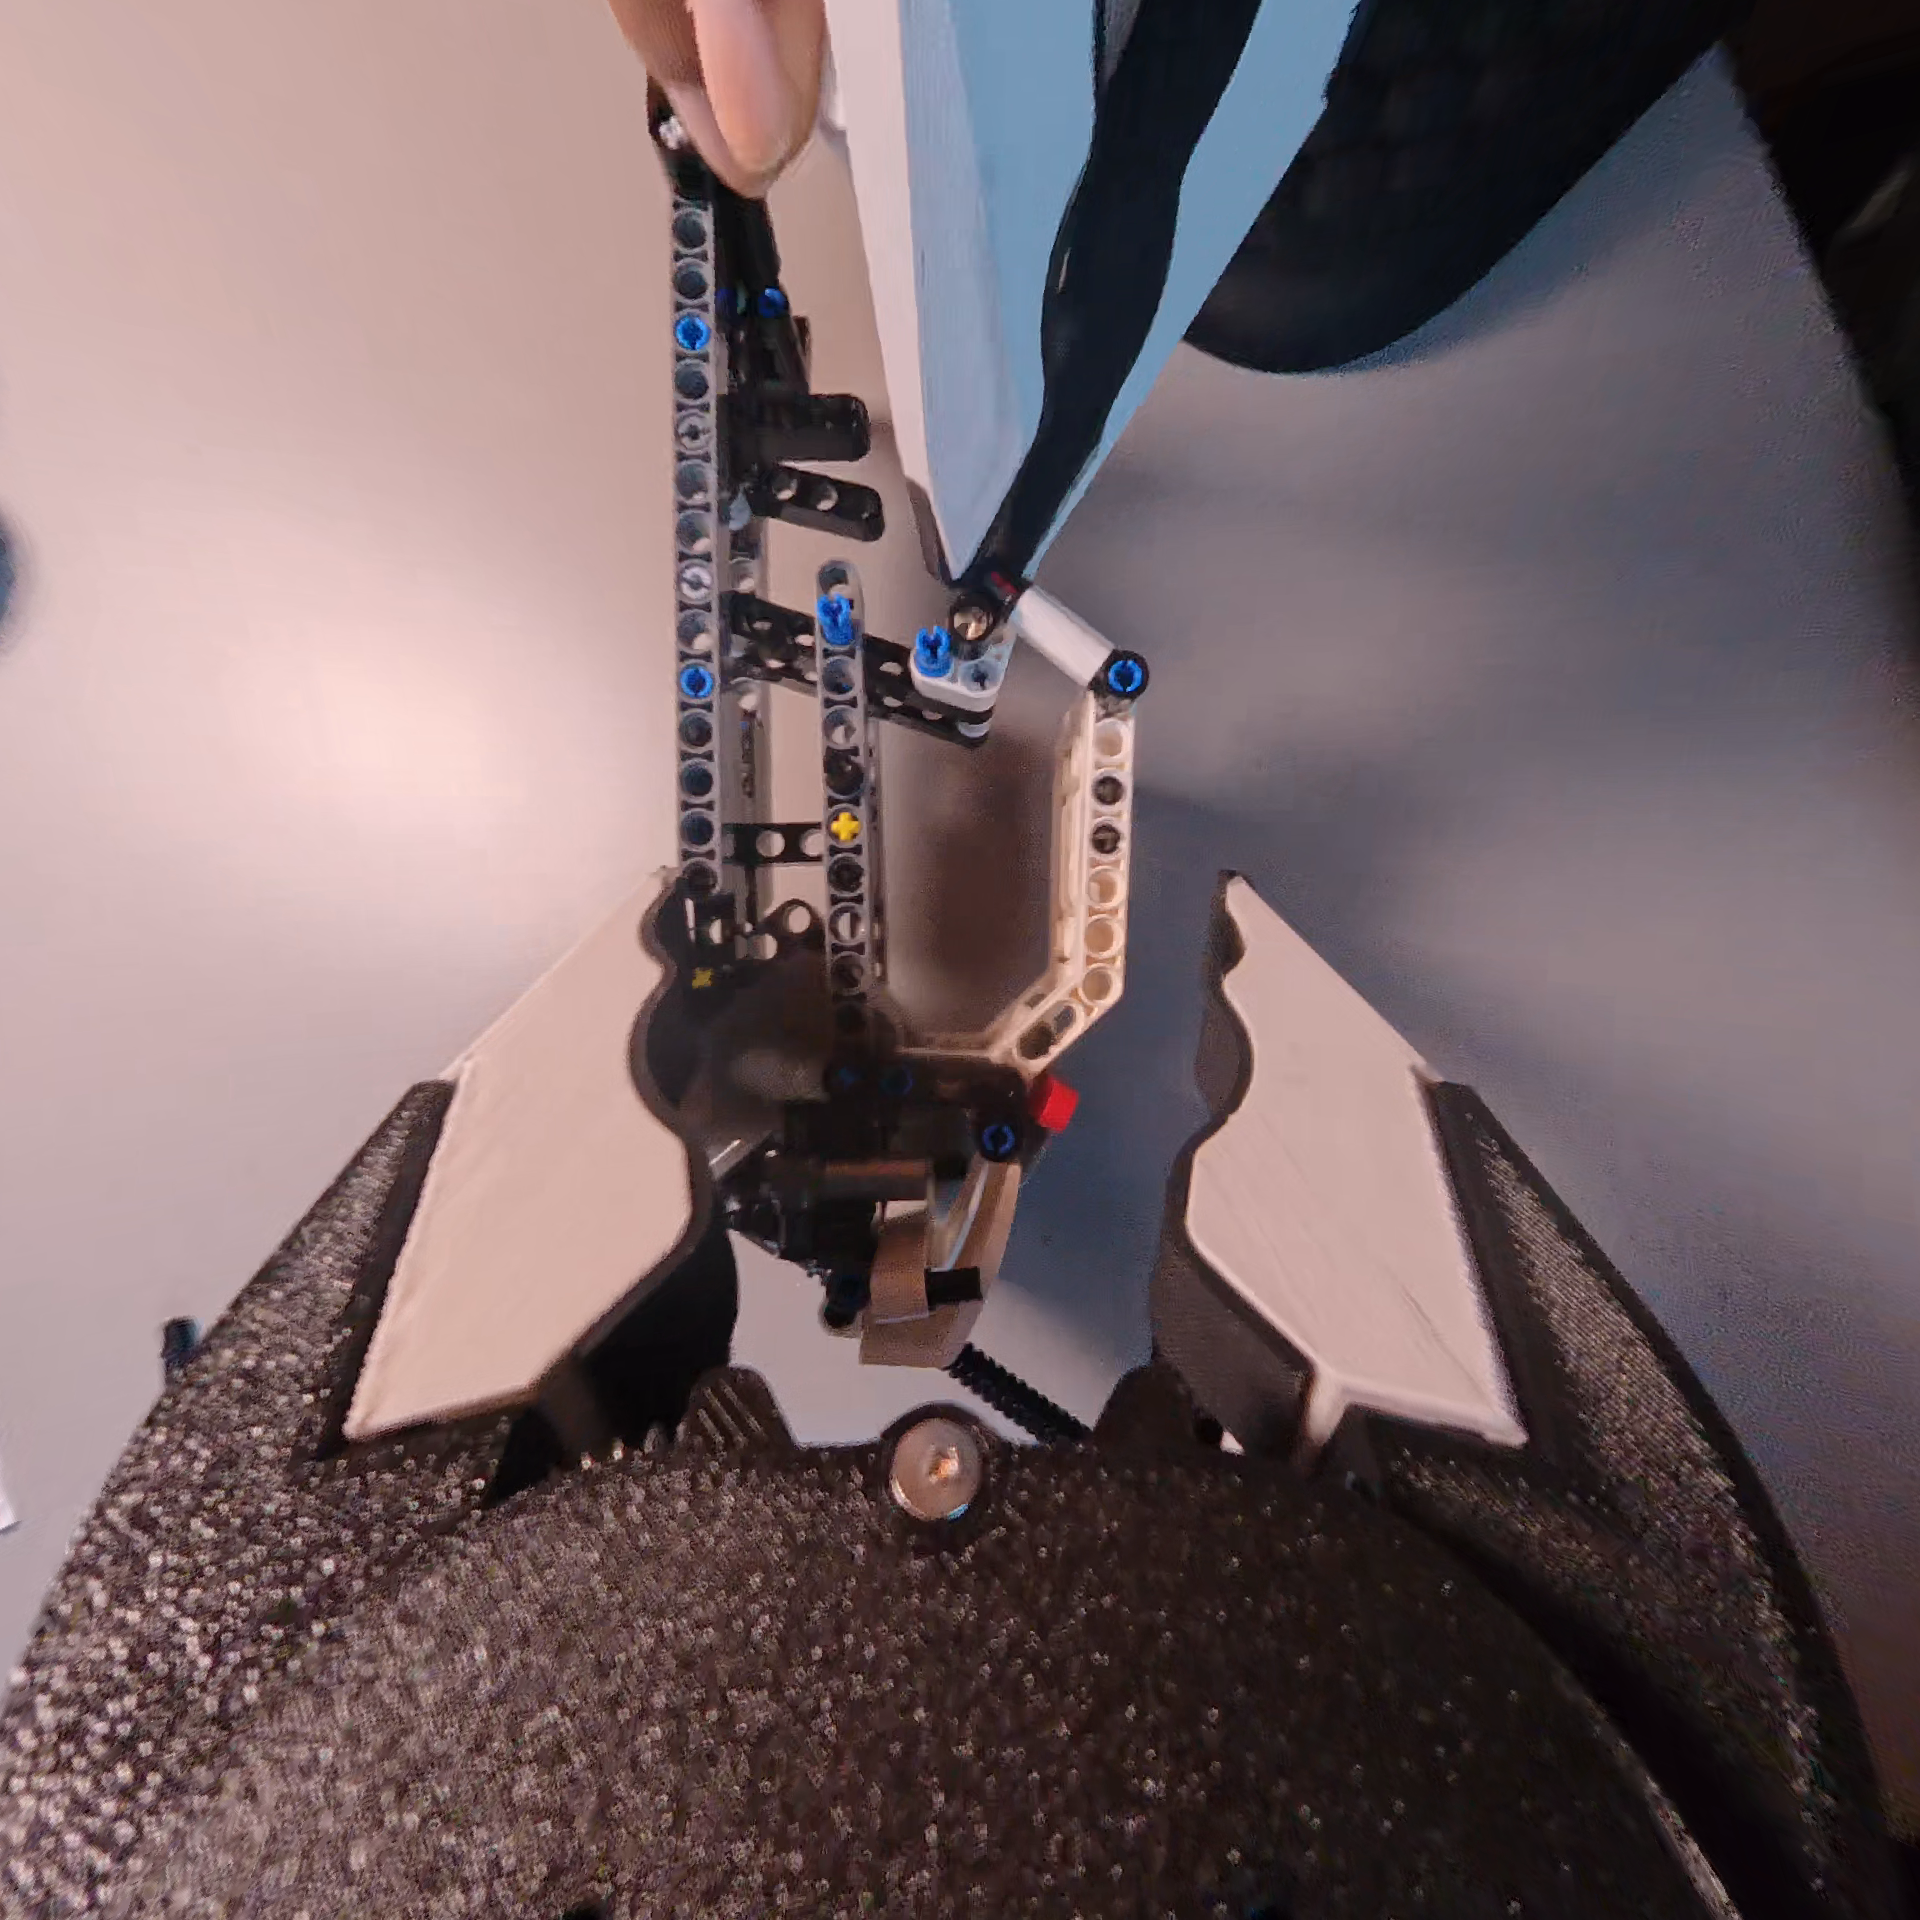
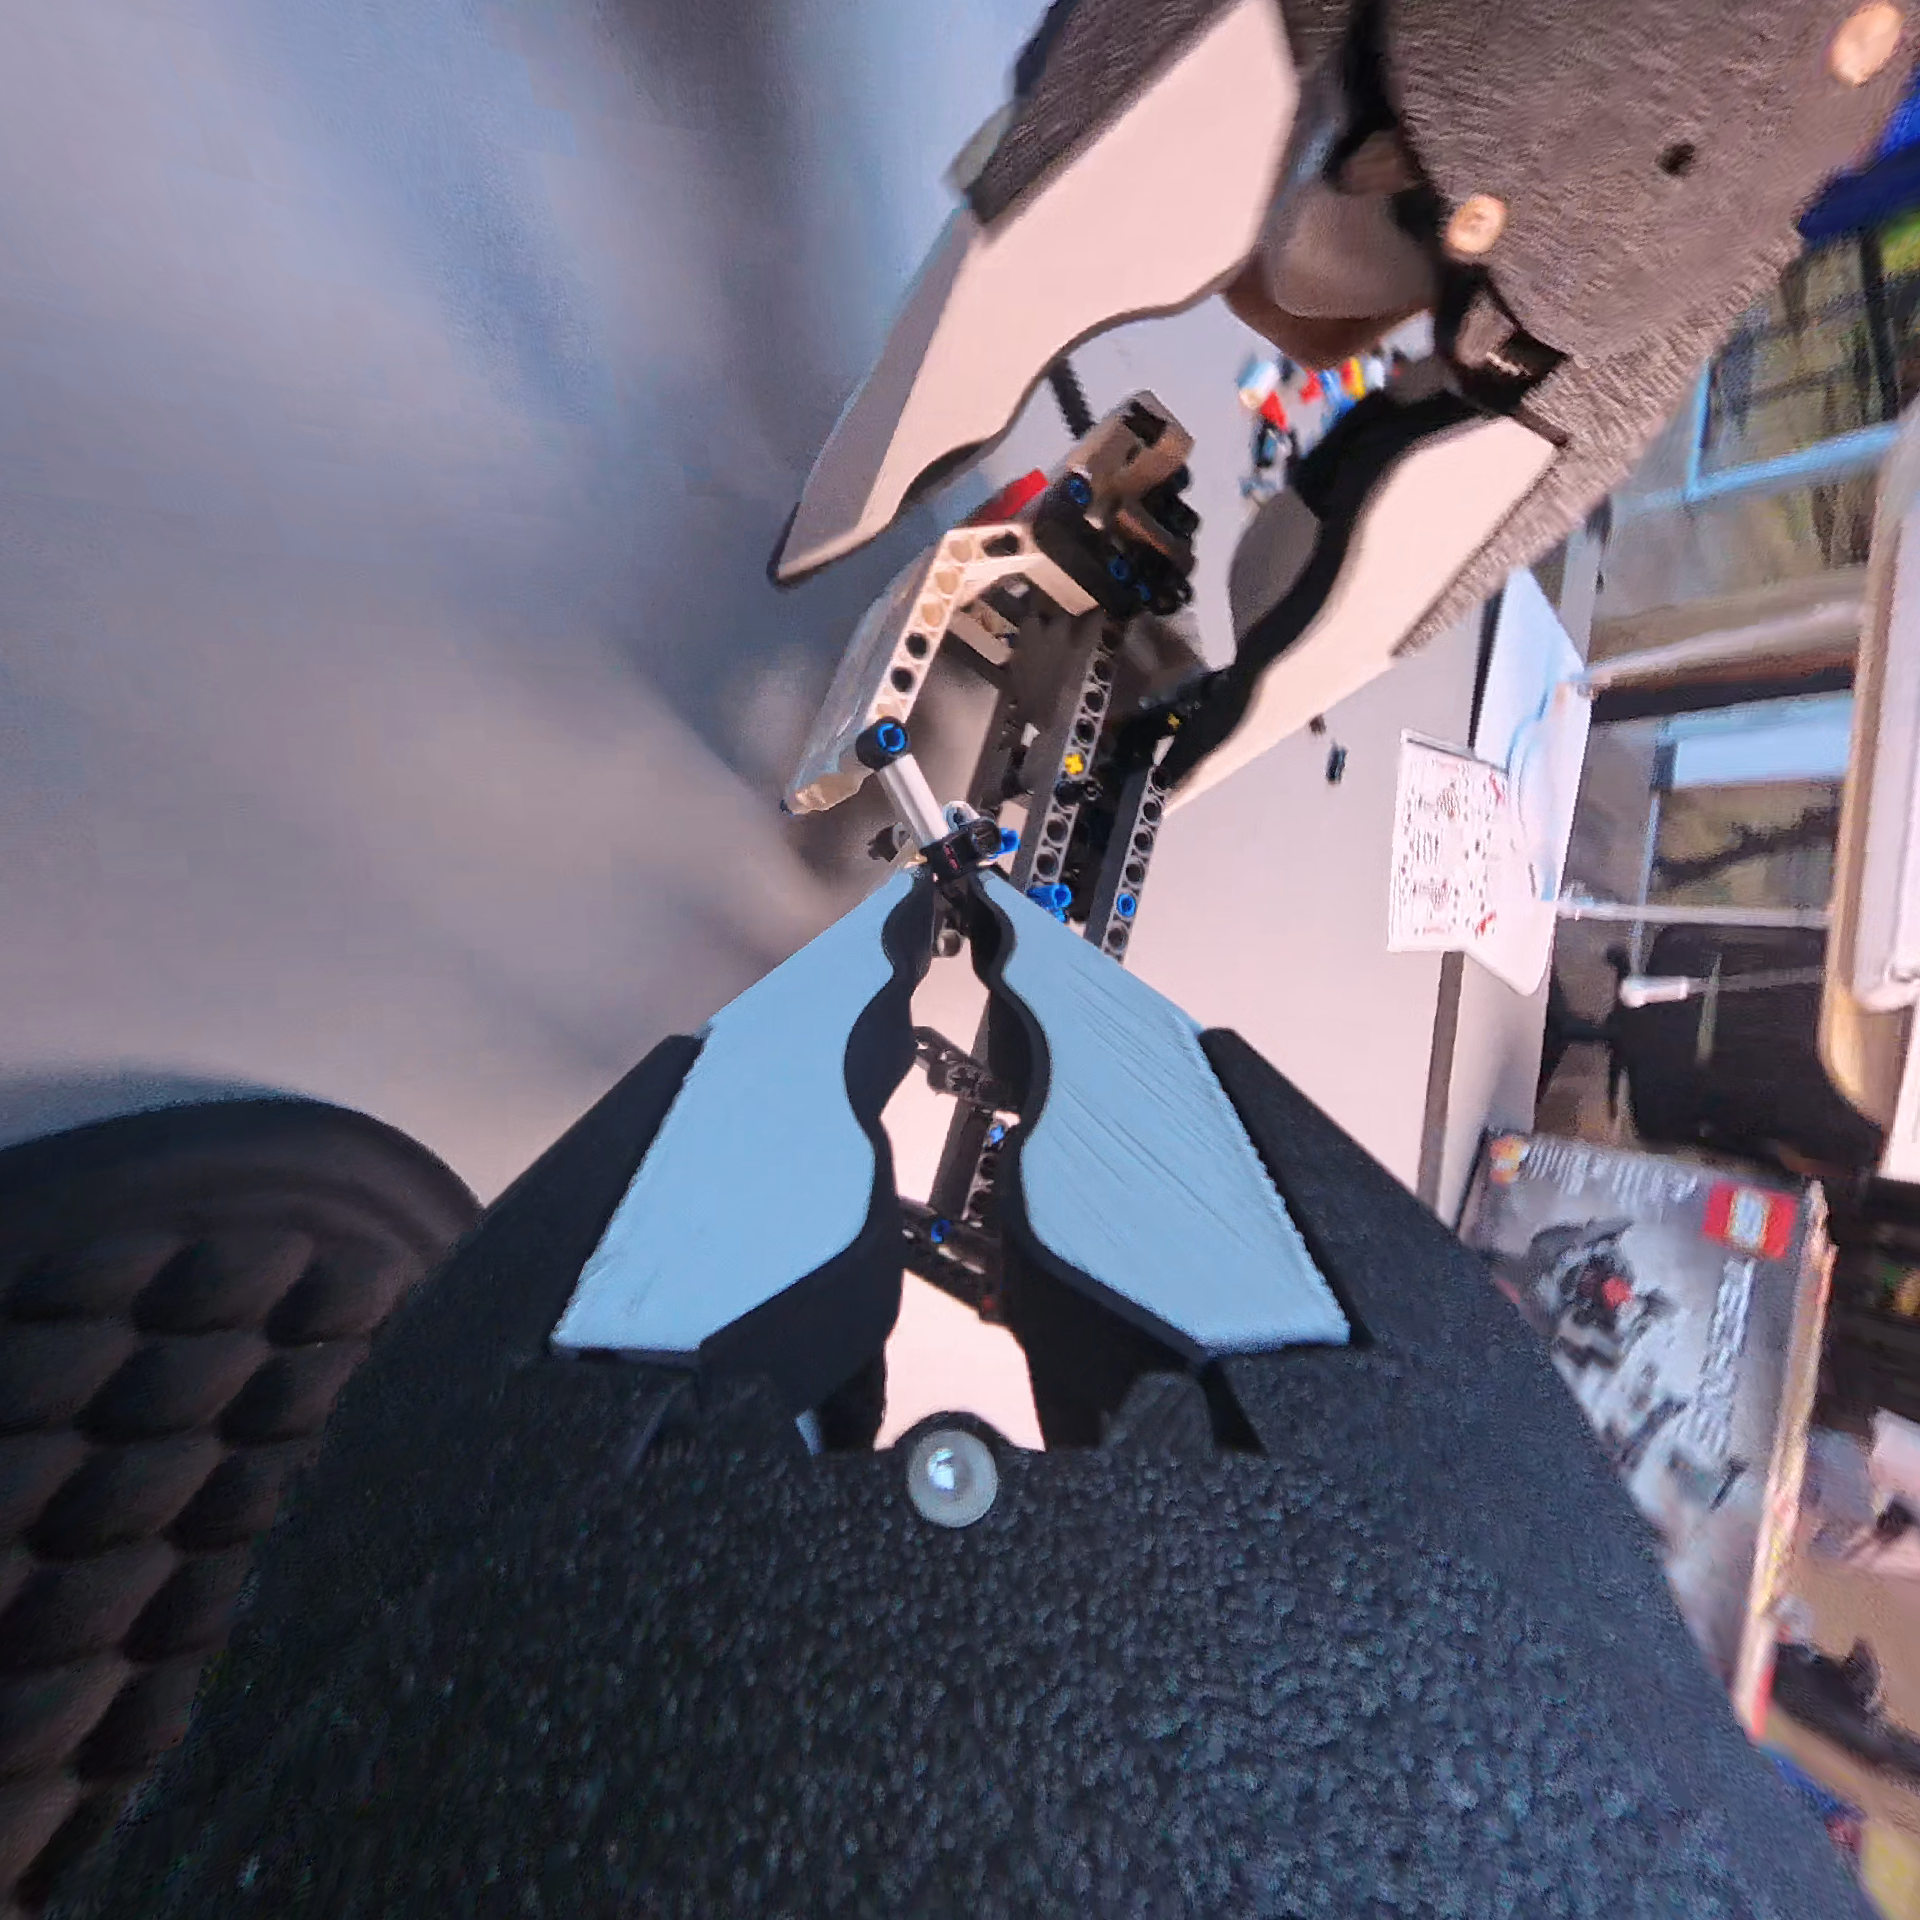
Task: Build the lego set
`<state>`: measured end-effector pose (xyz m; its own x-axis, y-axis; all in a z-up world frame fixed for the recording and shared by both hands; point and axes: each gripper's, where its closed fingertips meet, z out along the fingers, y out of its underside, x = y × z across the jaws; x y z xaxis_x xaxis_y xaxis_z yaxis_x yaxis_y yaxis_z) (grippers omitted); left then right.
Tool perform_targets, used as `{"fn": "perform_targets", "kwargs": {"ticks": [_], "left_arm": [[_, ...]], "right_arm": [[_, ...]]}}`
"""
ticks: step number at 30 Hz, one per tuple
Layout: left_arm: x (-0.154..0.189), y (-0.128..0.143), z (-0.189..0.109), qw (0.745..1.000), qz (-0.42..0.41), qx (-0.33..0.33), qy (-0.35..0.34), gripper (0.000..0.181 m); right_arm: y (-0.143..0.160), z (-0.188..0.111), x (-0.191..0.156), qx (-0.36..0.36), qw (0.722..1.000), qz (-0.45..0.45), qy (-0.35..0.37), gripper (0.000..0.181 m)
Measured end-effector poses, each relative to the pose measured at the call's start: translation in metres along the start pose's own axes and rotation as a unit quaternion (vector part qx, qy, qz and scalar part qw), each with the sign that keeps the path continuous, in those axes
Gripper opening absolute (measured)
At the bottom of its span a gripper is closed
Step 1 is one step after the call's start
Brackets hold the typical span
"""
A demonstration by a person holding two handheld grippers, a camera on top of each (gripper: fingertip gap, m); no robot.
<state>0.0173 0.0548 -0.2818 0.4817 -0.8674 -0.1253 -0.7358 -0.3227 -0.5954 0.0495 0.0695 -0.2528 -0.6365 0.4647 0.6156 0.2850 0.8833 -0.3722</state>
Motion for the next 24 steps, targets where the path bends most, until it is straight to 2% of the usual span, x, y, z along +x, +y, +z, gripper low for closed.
{"fn": "perform_targets", "kwargs": {"ticks": [2,5,8,10,11,13,14,17,21,23,24], "left_arm": [[-0.010,0.002,0.003,0.999,-0.006,-0.013,-0.028,0.085],[-0.012,0.001,0.004,0.998,-0.030,-0.008,-0.049,0.084],[-0.012,0.000,0.005,0.995,-0.046,-0.010,-0.089,0.083],[-0.010,-0.002,0.005,0.991,-0.067,-0.004,-0.116,0.083],[-0.009,-0.003,0.006,0.989,-0.077,0.001,-0.128,0.083],[-0.007,-0.005,0.006,0.983,-0.100,0.006,-0.153,0.083],[-0.005,-0.006,0.006,0.980,-0.109,0.008,-0.164,0.083],[0.004,-0.006,0.003,0.977,-0.112,0.004,-0.184,0.083],[0.028,-0.017,-0.013,0.985,-0.133,0.045,-0.103,0.084],[0.028,-0.026,-0.028,0.982,-0.158,0.085,-0.059,0.083],[0.023,-0.028,-0.033,0.980,-0.169,0.093,-0.048,0.089]], "right_arm": [[0.002,-0.003,0.005,-0.003,0.998,0.064,0.027,0.006],[0.006,-0.011,0.005,-0.010,0.980,0.190,0.051,0.022],[-0.002,-0.018,-0.004,0.029,0.945,0.321,0.047,0.042],[-0.010,-0.016,-0.007,0.062,0.914,0.397,0.050,0.044],[-0.009,-0.013,-0.007,0.062,0.907,0.411,0.065,0.045],[-0.002,-0.004,-0.004,0.054,0.907,0.405,0.101,0.042],[-0.002,-0.002,-0.003,0.065,0.908,0.400,0.110,0.033],[-0.004,0.000,-0.011,0.081,0.930,0.350,0.076,0.032],[-0.009,-0.003,-0.022,0.117,0.951,0.284,0.035,0.032],[-0.013,-0.007,-0.024,0.146,0.952,0.266,0.020,0.032],[-0.012,-0.007,-0.024,0.153,0.954,0.259,0.018,0.032]]}}
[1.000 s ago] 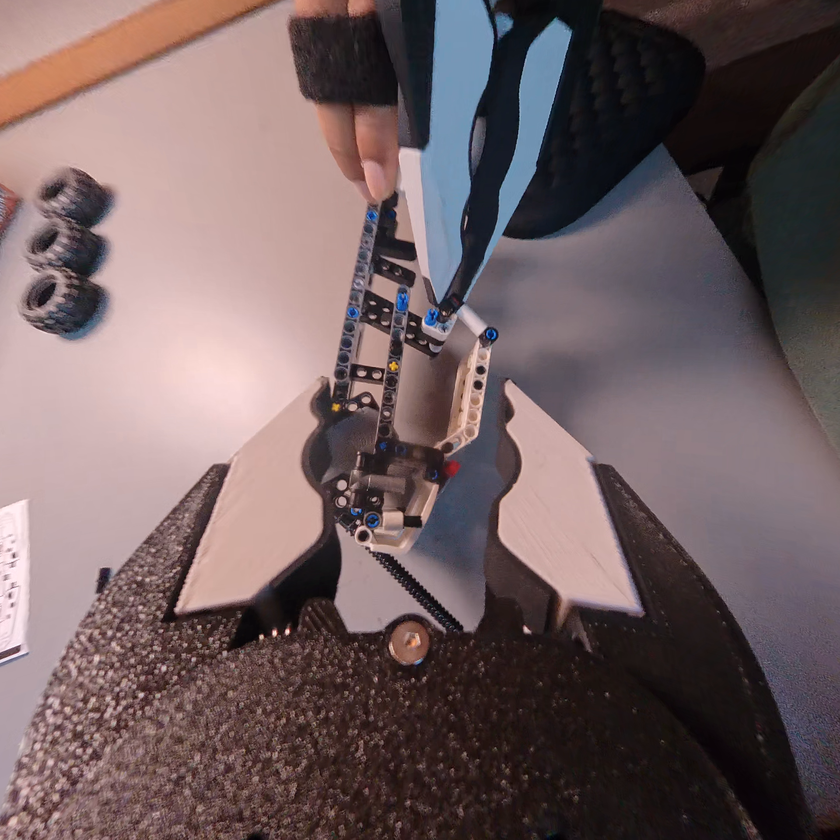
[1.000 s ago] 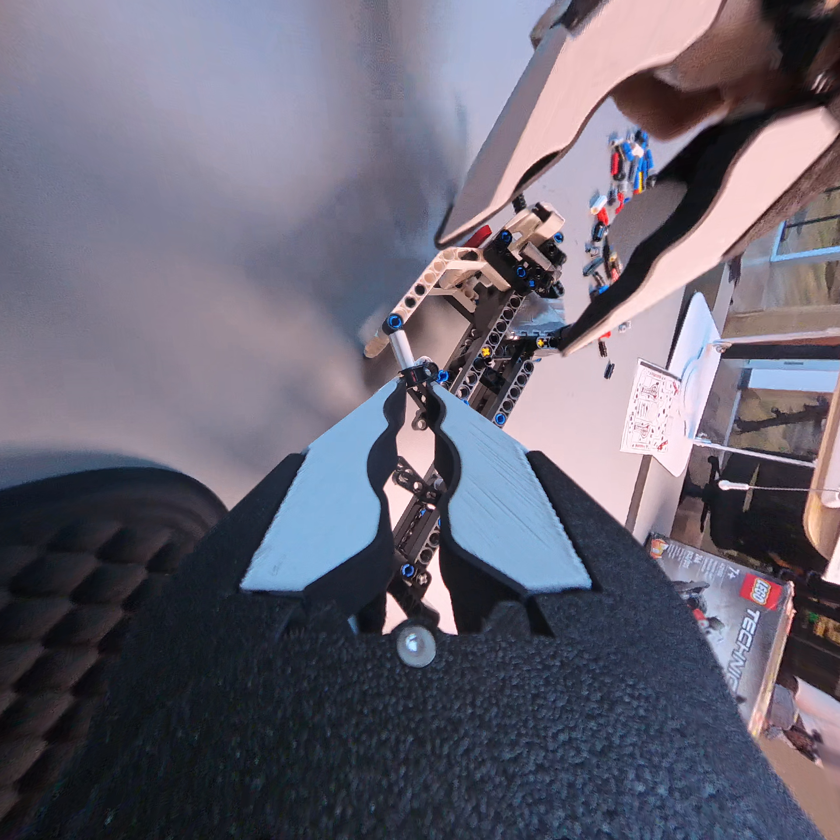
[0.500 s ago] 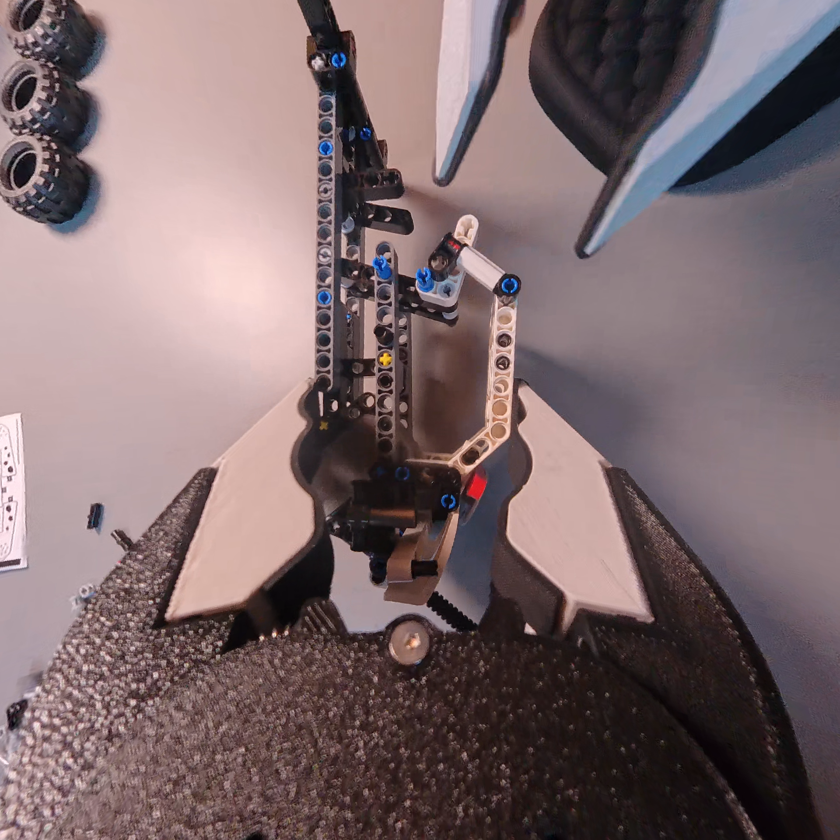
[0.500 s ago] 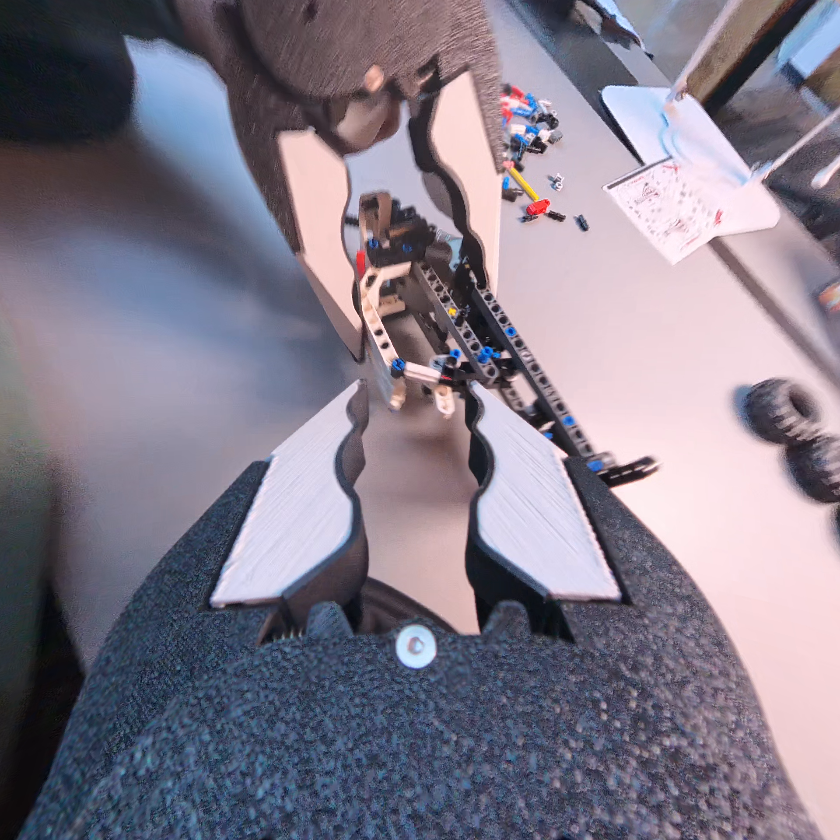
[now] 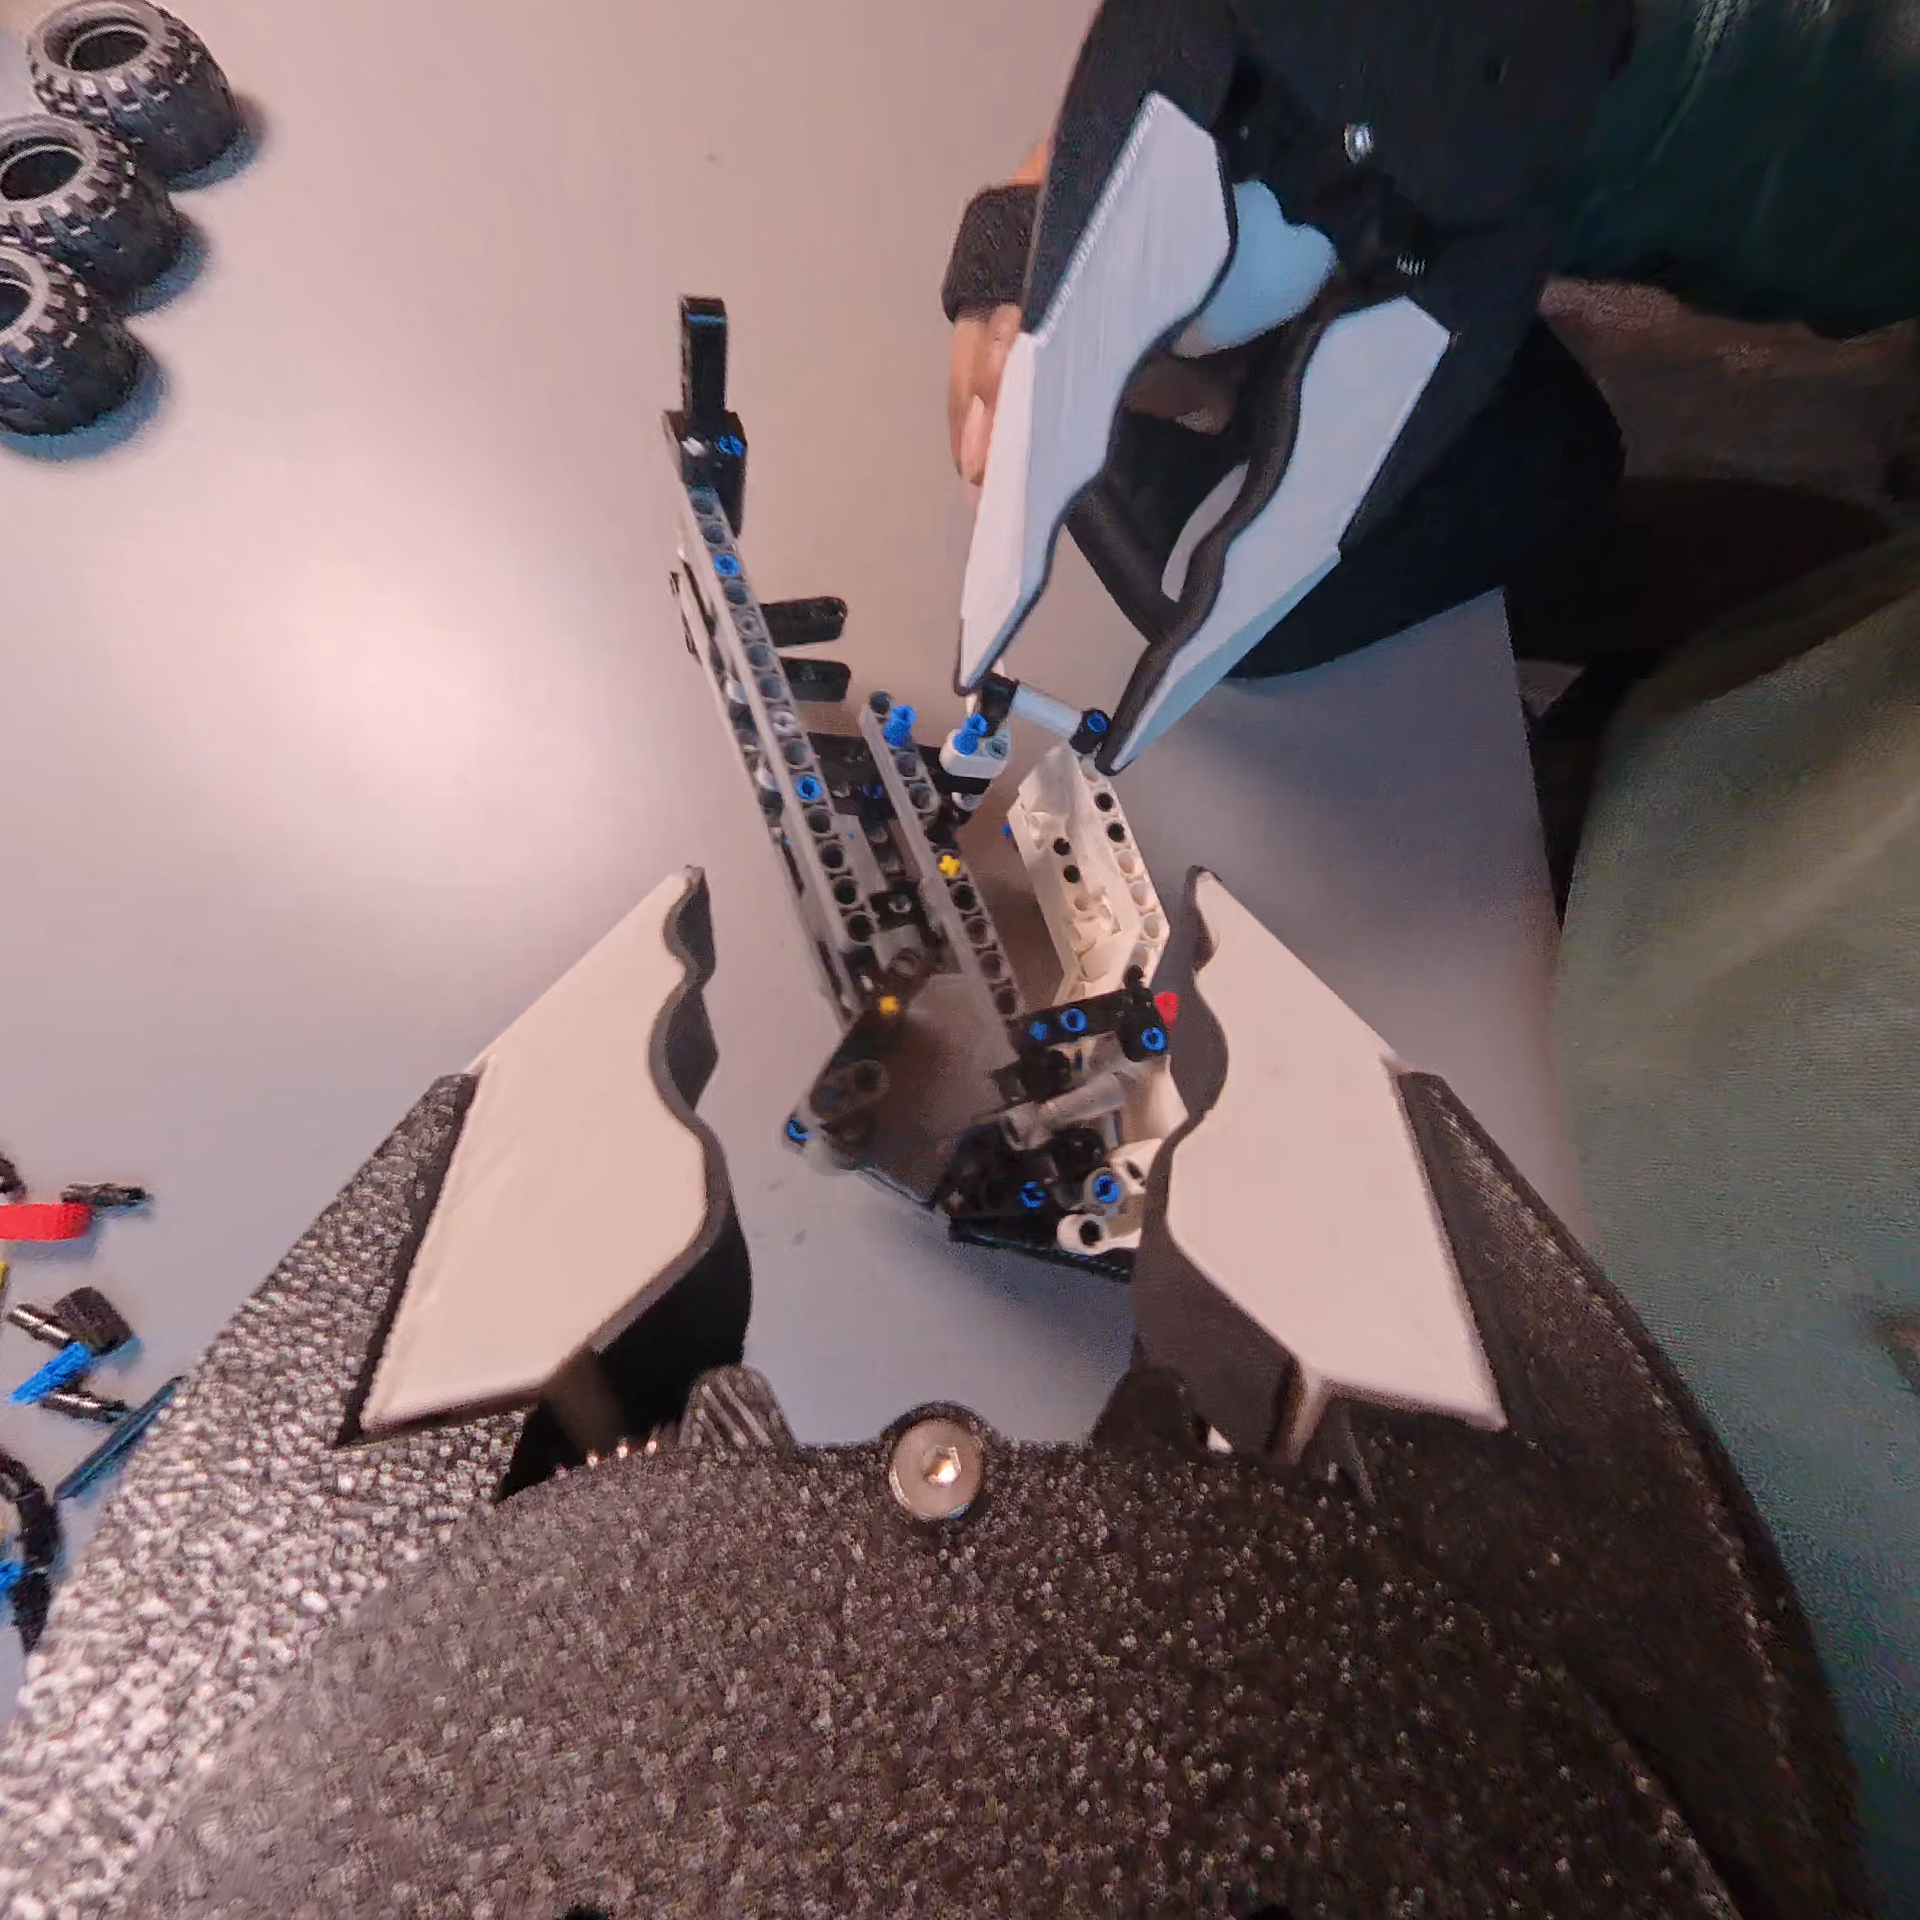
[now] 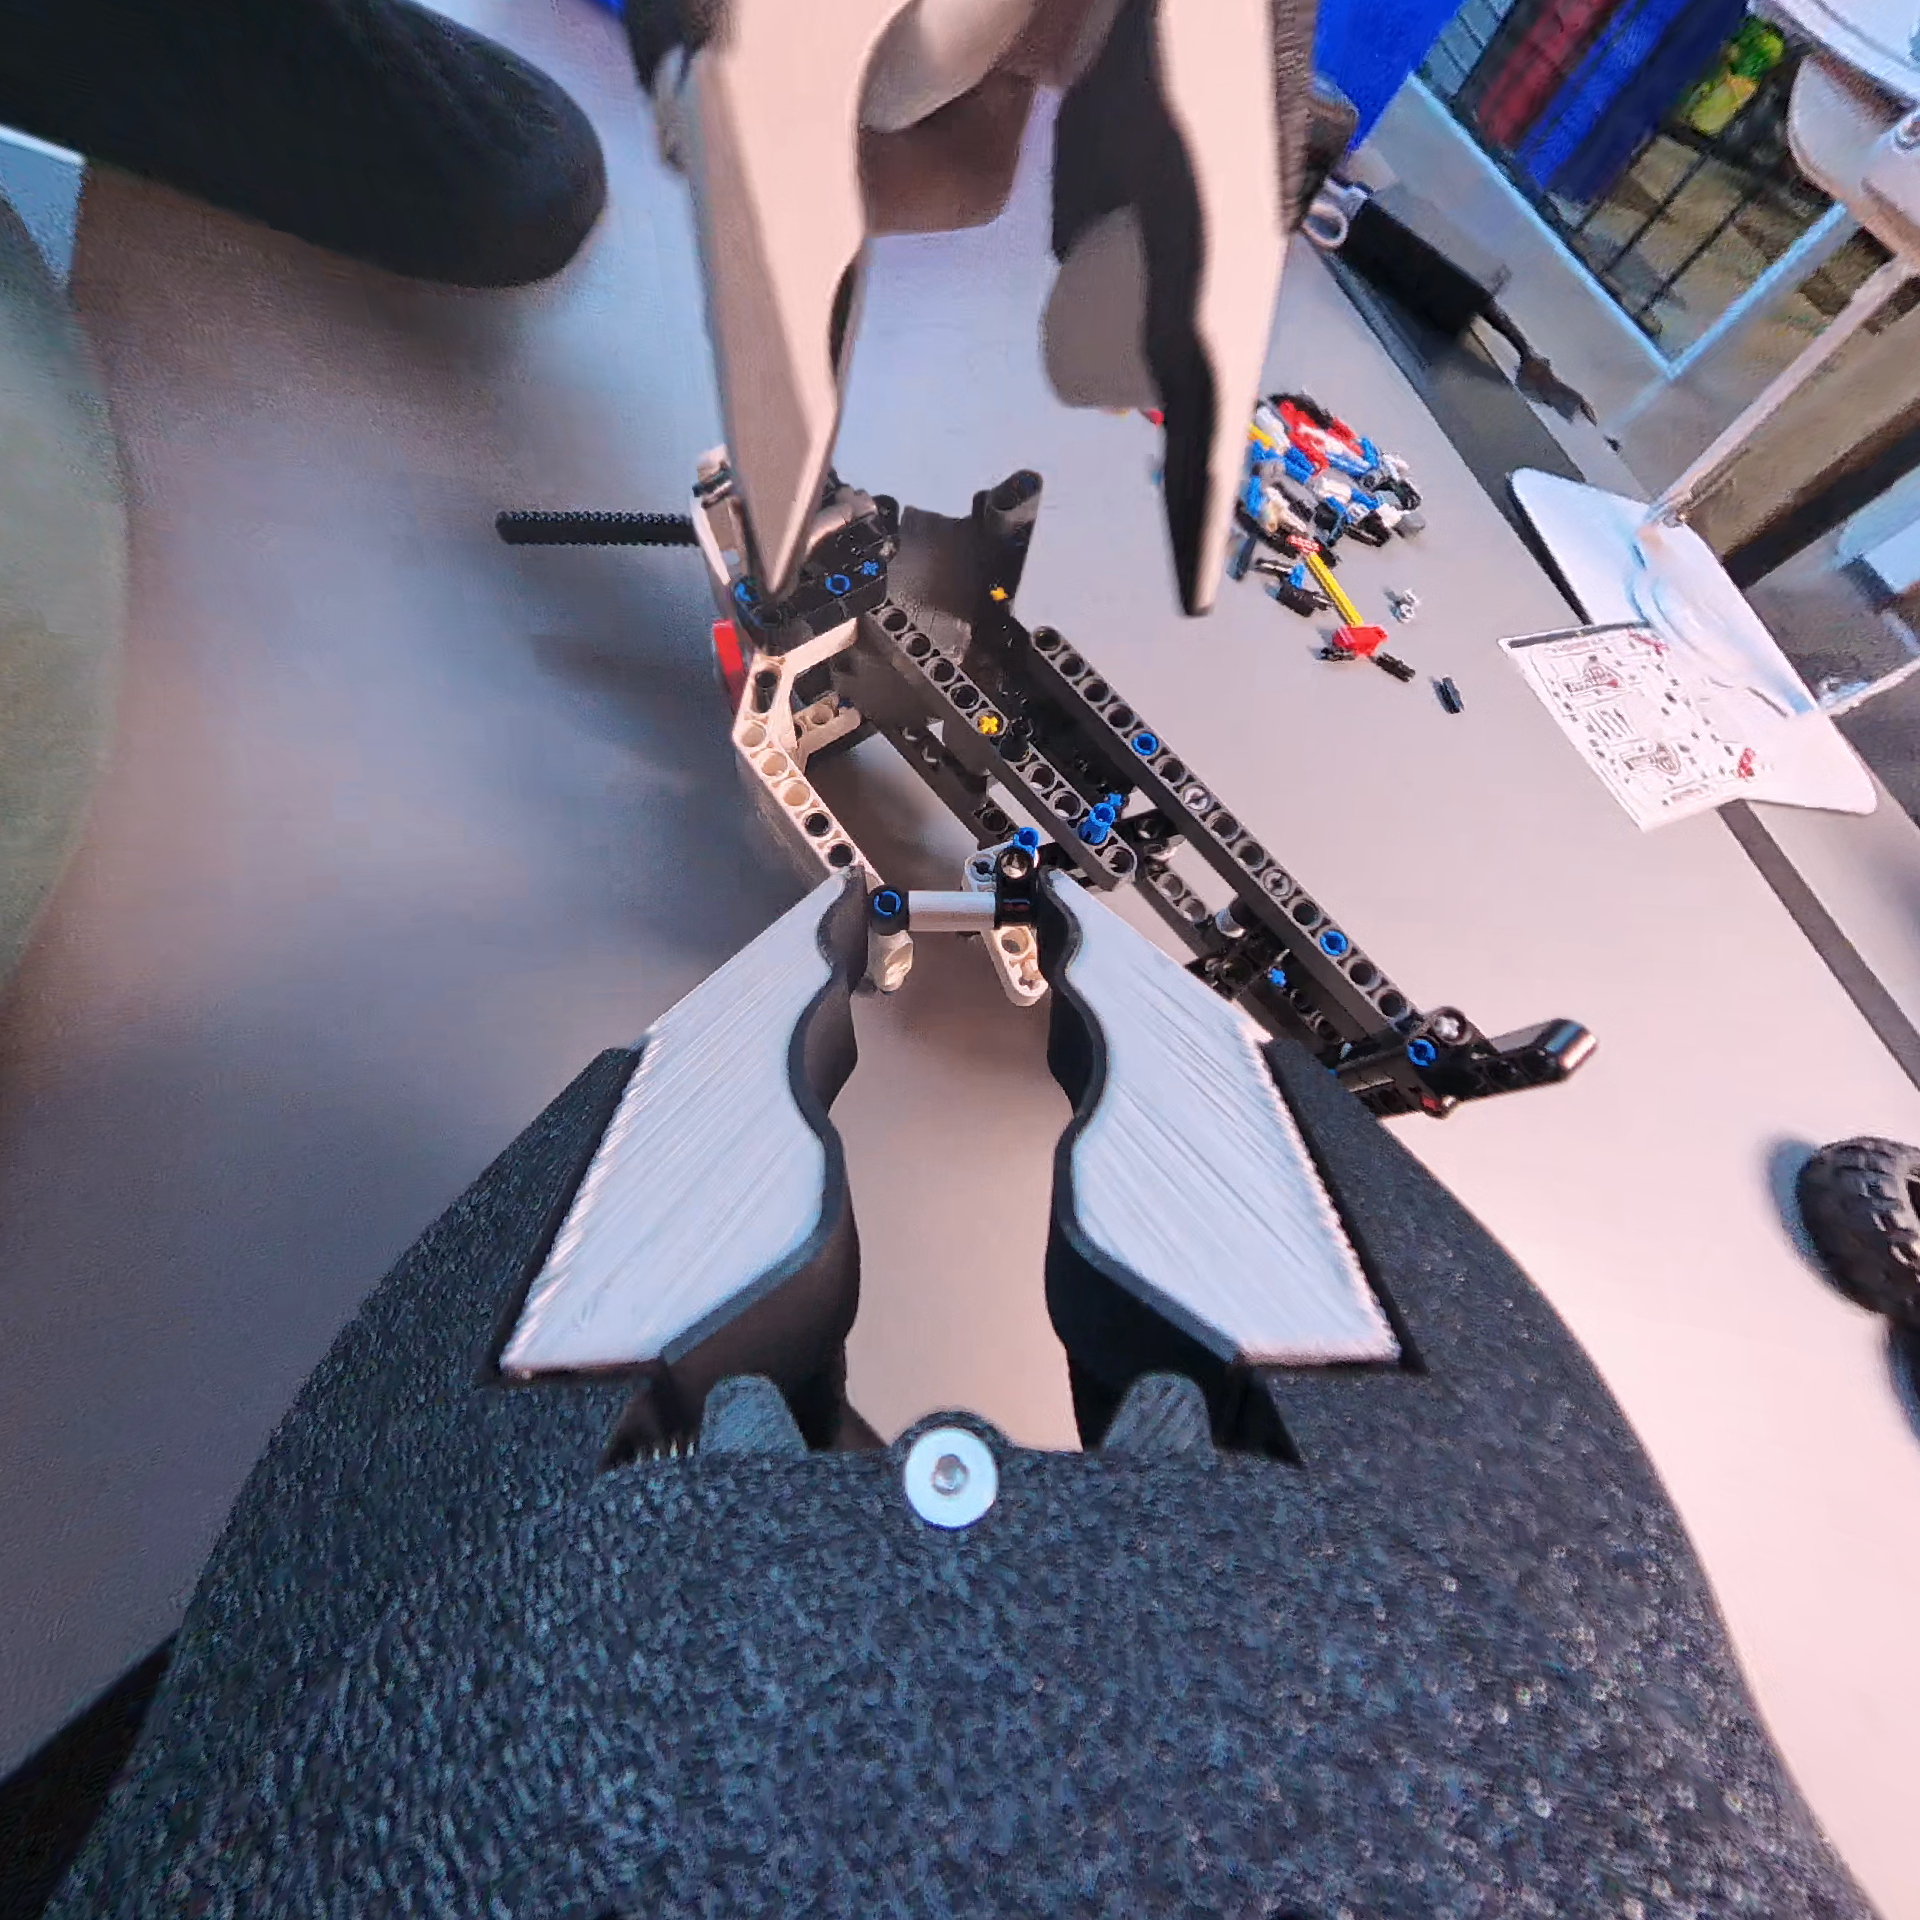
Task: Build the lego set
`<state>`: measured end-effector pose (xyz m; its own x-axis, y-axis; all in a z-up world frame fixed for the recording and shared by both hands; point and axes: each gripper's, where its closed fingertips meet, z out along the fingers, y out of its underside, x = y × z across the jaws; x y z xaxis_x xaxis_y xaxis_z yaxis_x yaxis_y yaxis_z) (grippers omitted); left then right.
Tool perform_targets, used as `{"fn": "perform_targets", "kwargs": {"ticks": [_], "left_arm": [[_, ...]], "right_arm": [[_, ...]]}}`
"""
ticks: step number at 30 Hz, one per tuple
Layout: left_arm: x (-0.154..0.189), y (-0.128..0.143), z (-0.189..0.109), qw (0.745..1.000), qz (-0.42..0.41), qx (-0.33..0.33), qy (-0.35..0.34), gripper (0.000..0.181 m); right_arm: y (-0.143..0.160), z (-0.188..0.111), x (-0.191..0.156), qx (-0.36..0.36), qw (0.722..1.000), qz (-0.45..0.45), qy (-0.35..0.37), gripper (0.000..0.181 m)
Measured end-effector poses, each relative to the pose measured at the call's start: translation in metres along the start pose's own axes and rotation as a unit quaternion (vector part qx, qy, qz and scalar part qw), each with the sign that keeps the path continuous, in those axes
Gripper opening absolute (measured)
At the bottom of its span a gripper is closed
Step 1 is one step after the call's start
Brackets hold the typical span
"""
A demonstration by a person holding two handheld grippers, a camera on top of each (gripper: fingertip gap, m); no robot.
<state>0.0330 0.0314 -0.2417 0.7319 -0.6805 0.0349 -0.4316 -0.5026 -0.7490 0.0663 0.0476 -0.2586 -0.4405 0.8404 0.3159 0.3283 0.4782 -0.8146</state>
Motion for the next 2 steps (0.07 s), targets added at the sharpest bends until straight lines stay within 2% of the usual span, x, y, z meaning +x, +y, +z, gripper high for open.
{"fn": "perform_targets", "kwargs": {"ticks": [2], "left_arm": [[-0.0056,-0.0048,-0.0007,1.000,0.001,-0.009,0.015,0.098]], "right_arm": [[-0.0004,0.0011,-0.0016,0.002,1.000,-0.003,-0.011,0.032]]}}
